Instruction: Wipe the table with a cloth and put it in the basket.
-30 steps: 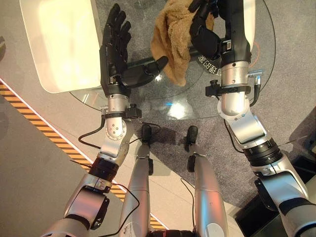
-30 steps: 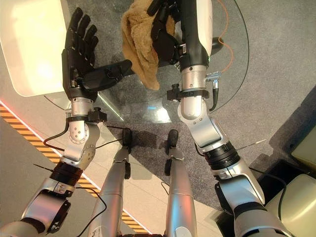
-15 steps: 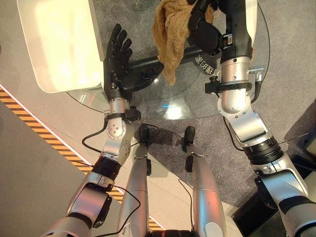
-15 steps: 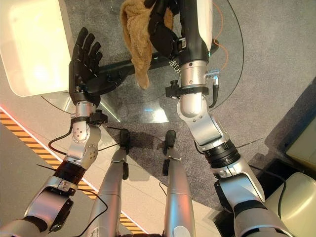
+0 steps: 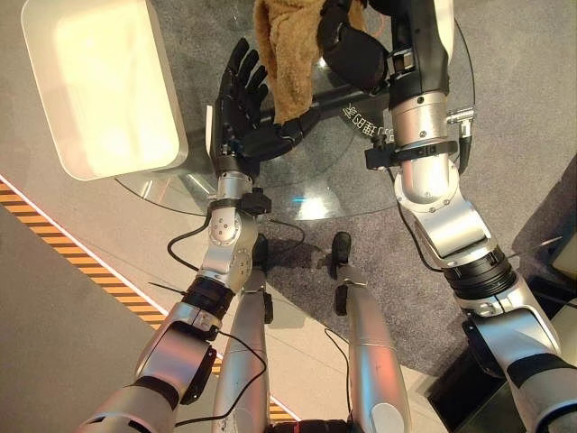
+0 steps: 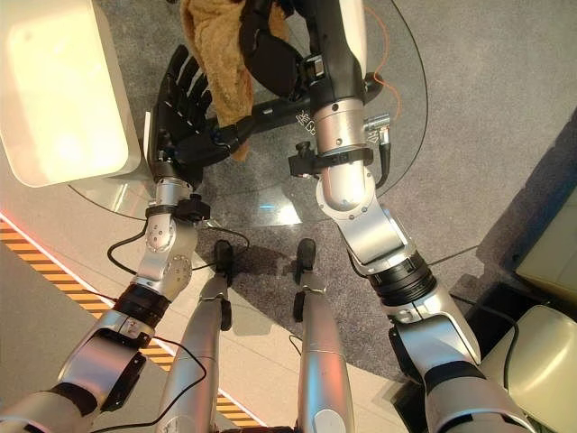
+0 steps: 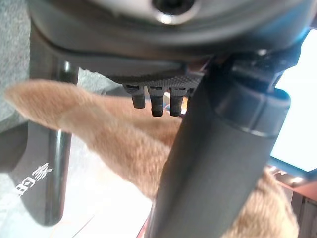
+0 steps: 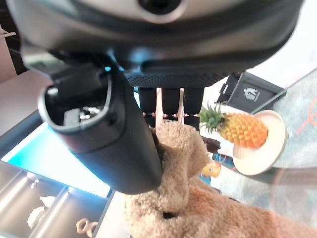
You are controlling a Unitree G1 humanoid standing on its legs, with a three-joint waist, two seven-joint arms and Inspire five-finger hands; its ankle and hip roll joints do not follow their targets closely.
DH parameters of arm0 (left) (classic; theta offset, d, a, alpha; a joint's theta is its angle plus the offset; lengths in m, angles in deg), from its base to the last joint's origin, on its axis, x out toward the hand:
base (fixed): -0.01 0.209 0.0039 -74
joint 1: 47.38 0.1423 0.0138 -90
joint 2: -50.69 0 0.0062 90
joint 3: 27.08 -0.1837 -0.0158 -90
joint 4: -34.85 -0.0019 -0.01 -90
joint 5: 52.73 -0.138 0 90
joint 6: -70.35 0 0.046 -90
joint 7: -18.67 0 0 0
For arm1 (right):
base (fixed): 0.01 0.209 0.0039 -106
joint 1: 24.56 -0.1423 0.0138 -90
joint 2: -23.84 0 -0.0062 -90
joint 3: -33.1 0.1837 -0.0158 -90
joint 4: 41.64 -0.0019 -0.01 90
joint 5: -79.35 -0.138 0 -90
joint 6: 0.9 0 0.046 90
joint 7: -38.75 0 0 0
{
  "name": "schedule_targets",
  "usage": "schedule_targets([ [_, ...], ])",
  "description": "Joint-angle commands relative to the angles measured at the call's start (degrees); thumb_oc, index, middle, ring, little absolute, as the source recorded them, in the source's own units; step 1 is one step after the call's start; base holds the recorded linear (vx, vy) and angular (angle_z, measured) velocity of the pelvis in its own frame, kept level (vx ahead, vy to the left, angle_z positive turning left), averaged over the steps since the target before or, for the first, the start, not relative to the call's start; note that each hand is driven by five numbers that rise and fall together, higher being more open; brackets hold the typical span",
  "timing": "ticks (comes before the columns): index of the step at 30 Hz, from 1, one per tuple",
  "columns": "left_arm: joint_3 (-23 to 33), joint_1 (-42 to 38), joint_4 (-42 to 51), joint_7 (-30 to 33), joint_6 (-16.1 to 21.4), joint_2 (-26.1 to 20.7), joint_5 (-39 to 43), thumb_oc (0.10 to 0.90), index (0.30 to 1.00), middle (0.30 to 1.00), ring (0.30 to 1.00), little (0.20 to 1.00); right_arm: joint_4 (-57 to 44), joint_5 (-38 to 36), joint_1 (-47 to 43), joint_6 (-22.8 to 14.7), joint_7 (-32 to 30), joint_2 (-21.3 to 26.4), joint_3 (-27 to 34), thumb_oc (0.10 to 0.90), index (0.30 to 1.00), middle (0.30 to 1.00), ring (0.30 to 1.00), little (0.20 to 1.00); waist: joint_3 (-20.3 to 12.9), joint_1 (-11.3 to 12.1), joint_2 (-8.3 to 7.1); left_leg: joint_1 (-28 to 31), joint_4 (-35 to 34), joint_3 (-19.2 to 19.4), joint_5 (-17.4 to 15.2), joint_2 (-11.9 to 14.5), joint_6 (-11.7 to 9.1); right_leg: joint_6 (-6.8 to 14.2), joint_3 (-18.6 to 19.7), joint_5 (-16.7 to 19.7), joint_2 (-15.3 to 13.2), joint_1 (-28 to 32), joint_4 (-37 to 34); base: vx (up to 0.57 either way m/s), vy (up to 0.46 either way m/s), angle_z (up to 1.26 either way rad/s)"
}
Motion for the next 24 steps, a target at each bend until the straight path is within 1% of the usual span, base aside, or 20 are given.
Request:
schedule_targets([
  [1, 0.1, -6.9, 3.5, -3.3, 5.9, 0.9, 0.4, 0.800, 0.900, 0.900, 0.900, 0.900, -13.0, -1.8, -11.1, -7.9, 0.5, -4.0, 2.9, 0.100, 0.300, 0.300, 0.300, 0.200, -1.5, 0.6, -1.80, 4.5, -1.2, 3.8, -4.2, -4.2, 2.4, -1.1, -2.5, -3.6, 6.9, 4.9, -2.2, 0.00, 0.000, 0.00],
  [5, 0.0, -7.1, 3.8, -4.5, 5.5, 1.7, 2.2, 0.800, 0.900, 0.900, 0.900, 0.900, -12.9, -3.2, -10.3, -8.4, 2.1, -5.2, 2.8, 0.100, 0.300, 0.300, 0.300, 0.200, -1.5, 0.5, -1.85, 4.7, -1.4, 3.8, -4.1, -4.3, 2.4, -1.1, -2.7, -3.5, 6.8, 5.3, -2.5, 0.00, 0.000, 0.00],
  [13, -0.3, -8.1, 2.8, -5.0, 5.8, 3.3, 3.2, 0.800, 0.900, 0.900, 0.900, 0.900, -12.9, -7.0, -9.3, -8.3, 5.6, -8.0, 2.5, 0.100, 0.300, 0.300, 0.300, 0.200, -1.5, 0.3, -1.77, 4.6, -1.2, 3.8, -4.1, -4.3, 2.2, -1.2, -2.6, -3.7, 6.7, 5.2, -2.4, 0.00, 0.000, 0.00],
  [19, 0.1, -7.7, 2.4, -9.1, 6.3, 4.7, 8.7, 0.800, 0.900, 0.900, 0.900, 0.900, -12.9, -6.6, -8.5, -8.9, 6.7, -9.2, 2.7, 0.100, 0.300, 0.300, 0.300, 0.200, -1.5, 0.2, -1.96, 4.7, -1.3, 3.8, -4.2, -4.2, 2.2, -1.2, -2.6, -3.8, 6.7, 5.3, -2.4, 0.00, 0.000, 0.00],
  [20, 0.2, -7.7, 2.5, -9.8, 6.2, 4.8, 9.9, 0.720, 0.832, 0.832, 0.832, 0.820, -13.0, -6.5, -8.4, -8.9, 6.8, -9.4, 2.7, 0.100, 0.300, 0.300, 0.300, 0.200, -1.5, 0.2, -1.97, 4.6, -1.3, 3.8, -4.2, -4.2, 2.2, -1.2, -2.6, -3.8, 6.7, 5.3, -2.4, 0.00, 0.000, 0.00],
  [21, 0.4, -7.6, 2.8, -11.0, 5.7, 5.1, 11.4, 0.690, 0.806, 0.806, 0.806, 0.790, -13.1, -6.4, -8.3, -8.9, 7.0, -9.6, 2.7, 0.100, 0.300, 0.300, 0.300, 0.200, -1.5, 0.2, -2.03, 4.8, -1.3, 3.9, -4.2, -4.2, 2.2, -1.2, -2.6, -3.8, 6.7, 5.4, -2.5, 0.00, 0.000, 0.00],
  [22, 0.5, -7.5, 2.8, -12.4, 5.4, 5.4, 13.4, 0.572, 0.705, 0.705, 0.705, 0.672, -13.1, -6.2, -8.1, -8.9, 7.2, -9.8, 2.7, 0.100, 0.300, 0.300, 0.300, 0.200, -1.5, 0.1, -2.01, 4.8, -1.4, 3.9, -4.2, -4.2, 2.2, -1.3, -2.6, -3.8, 6.8, 5.4, -2.5, 0.00, 0.000, 0.00],
  [23, 0.8, -7.6, 2.9, -14.7, 4.6, 5.8, 16.8, 0.501, 0.644, 0.644, 0.644, 0.601, -12.8, -5.8, -8.2, -9.0, 7.2, -10.2, 2.5, 0.100, 0.300, 0.300, 0.300, 0.200, -1.5, 0.2, -2.02, 4.7, -1.2, 3.9, -4.2, -4.2, 2.2, -1.3, -2.6, -3.8, 6.8, 5.4, -2.4, 0.00, 0.000, 0.00],
  [24, 0.8, -7.7, 2.8, -15.1, 4.5, 6.0, 17.1, 0.515, 0.655, 0.655, 0.655, 0.615, -12.6, -5.5, -8.3, -9.0, 7.0, -10.4, 2.3, 0.100, 0.300, 0.300, 0.300, 0.200, -1.5, 0.1, -2.03, 4.7, -1.2, 4.0, -4.2, -4.2, 2.2, -1.3, -2.7, -3.8, 6.7, 5.4, -2.4, 0.00, 0.000, 0.00],
])
